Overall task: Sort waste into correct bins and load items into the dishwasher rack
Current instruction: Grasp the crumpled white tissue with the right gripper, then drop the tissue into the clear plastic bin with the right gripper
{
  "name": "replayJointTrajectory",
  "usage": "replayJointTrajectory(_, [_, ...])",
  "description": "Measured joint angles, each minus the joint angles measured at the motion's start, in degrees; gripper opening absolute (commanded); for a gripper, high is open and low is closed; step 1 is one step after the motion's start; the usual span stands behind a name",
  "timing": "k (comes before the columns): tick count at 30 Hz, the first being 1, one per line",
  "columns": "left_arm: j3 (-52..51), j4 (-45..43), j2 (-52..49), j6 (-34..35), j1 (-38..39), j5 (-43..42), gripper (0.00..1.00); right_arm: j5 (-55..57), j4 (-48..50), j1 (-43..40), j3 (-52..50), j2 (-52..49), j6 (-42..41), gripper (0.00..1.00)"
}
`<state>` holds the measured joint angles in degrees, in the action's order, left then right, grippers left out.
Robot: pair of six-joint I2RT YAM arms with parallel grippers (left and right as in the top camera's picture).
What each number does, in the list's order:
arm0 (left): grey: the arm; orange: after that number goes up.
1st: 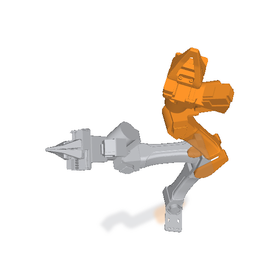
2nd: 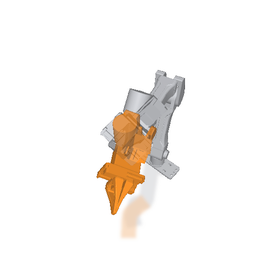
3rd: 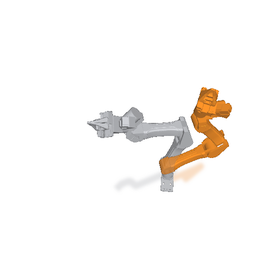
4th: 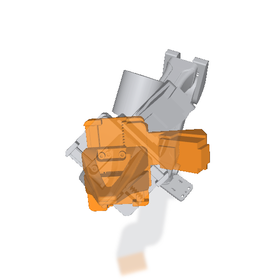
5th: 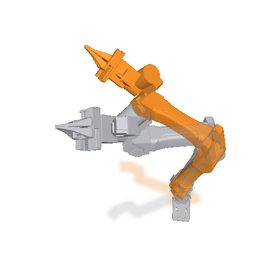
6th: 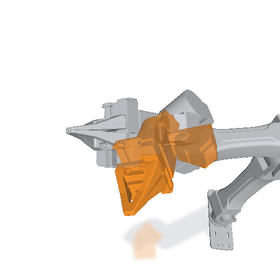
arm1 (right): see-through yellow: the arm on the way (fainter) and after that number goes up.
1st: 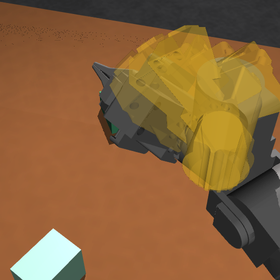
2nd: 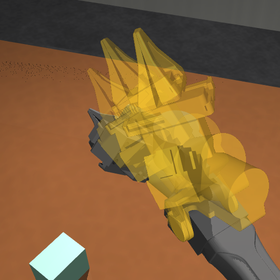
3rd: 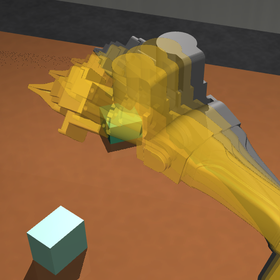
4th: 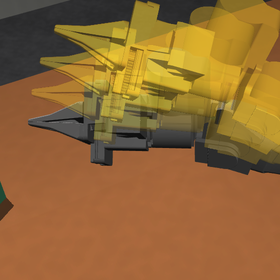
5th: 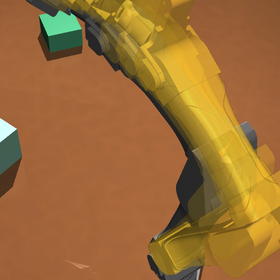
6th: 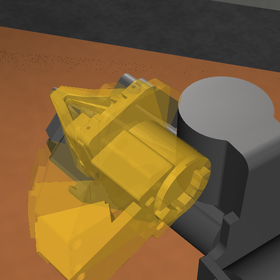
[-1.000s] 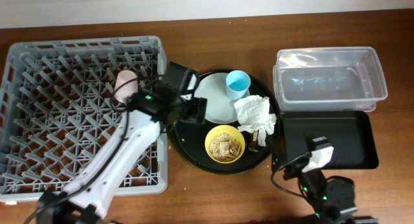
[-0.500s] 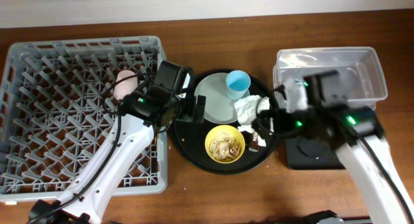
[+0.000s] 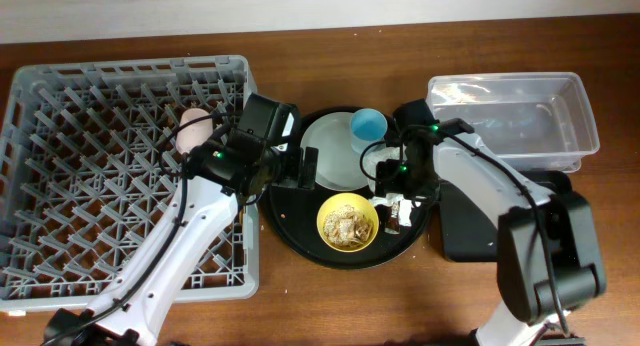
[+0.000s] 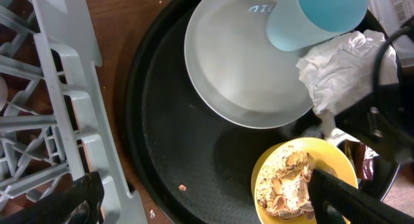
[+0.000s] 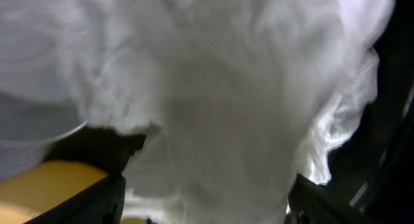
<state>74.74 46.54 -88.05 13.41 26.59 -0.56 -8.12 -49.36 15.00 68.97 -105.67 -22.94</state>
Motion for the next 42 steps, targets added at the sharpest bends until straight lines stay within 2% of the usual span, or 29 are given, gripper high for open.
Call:
replayJointTrajectory(1, [0.0,0.0,0.0,0.0,0.0,0.0,0.99,0.5,0.6,0.0,0.0,-1.0,-0.2,0.62])
replayJointTrajectory(3, [0.0,0.0,0.0,0.0,0.0,0.0,0.99,0.8,2.4,0.0,-0.3,-2.3,-0.4,0.14])
replayJointTrajectory(4, [0.0,0.0,0.0,0.0,0.0,0.0,0.99,1.2,2.9,0.0,-0.7,-2.6,-0.5,0.06])
replayJointTrajectory(6, [0.0,0.0,0.0,0.0,0.0,0.0,0.99,1.2,2.3,0.0,-0.8,-2.7,-0.4,0.04])
replayJointTrajectory(8, [0.0,0.0,0.0,0.0,0.0,0.0,0.99,1.5,-4.2,0.0,1.7,-2.2,0.3,0.04])
replayJointTrajectory(9, [0.0,0.1,0.0,0.0,0.0,0.0,0.99,1.6,-8.7,0.0,4.9,-1.5,0.8,0.04])
replayJointTrajectory(10, [0.0,0.0,0.0,0.0,0.0,0.0,0.99,2.2,-12.6,0.0,12.3,1.8,1.7,0.04])
replayJointTrajectory(12, [0.0,0.0,0.0,0.0,0.0,0.0,0.99,6.8,-16.7,-0.2,20.9,5.7,2.1,0.04])
replayJointTrajectory(13, [0.0,0.0,0.0,0.0,0.0,0.0,1.0,11.6,-16.7,-1.0,25.3,9.0,1.6,0.06])
replayJointTrajectory(15, [0.0,0.0,0.0,0.0,0.0,0.0,0.99,18.5,-15.5,-4.4,27.3,12.4,0.7,0.11])
replayJointTrajectory(18, [0.0,0.0,0.0,0.0,0.0,0.0,0.99,23.6,-11.3,-12.4,26.2,8.3,0.1,0.2])
replayJointTrajectory(19, [0.0,-0.1,0.0,0.0,0.0,0.0,0.99,23.8,-9.6,-14.0,25.5,6.6,0.0,0.44])
replayJointTrajectory(20, [0.0,0.0,0.0,0.0,0.0,0.0,0.99,23.7,-8.3,-15.5,25.0,4.3,0.0,0.81])
replayJointTrajectory(22, [0.0,0.0,0.0,0.0,0.0,0.0,0.99,23.5,-6.2,-17.7,24.3,0.4,-0.4,0.96])
replayJointTrajectory(26, [0.0,0.0,0.0,0.0,0.0,0.0,0.99,23.1,-5.7,-18.9,24.8,-0.7,-0.4,0.97])
replayJointTrajectory(28, [0.0,0.0,0.0,0.0,0.0,0.0,0.99,19.4,-12.9,-18.9,28.3,-0.4,2.2,0.91])
replayJointTrajectory(30, [0.0,0.0,0.0,0.0,0.0,0.0,0.99,13.6,-17.9,-18.8,33.4,1.2,6.6,0.9])
replayJointTrajectory(31, [0.0,0.0,0.0,0.0,0.0,0.0,0.99,8.9,-24.4,-18.5,36.3,2.4,9.3,0.9])
replayJointTrajectory(33, [0.0,0.0,0.0,0.0,0.0,0.0,0.99,3.9,-31.5,-16.8,38.1,6.0,12.3,0.89])
replayJointTrajectory(36, [0.0,0.0,0.0,0.0,0.0,0.0,0.99,0.1,-39.1,-9.9,38.2,8.5,14.6,0.87])
replayJointTrajectory(39, [0.0,-0.1,0.0,0.0,0.0,0.0,0.99,-1.0,-38.9,0.0,35.1,8.3,15.7,0.87])
replayJointTrajectory(40, [0.0,-2.3,0.0,0.0,0.0,0.0,0.99,-1.7,-38.1,5.7,32.5,8.2,15.6,0.87])
replayJointTrajectory(42, [0.0,-3.5,0.0,0.1,-0.3,4.0,1.0,-1.7,-35.1,10.6,29.0,8.2,15.0,0.87])
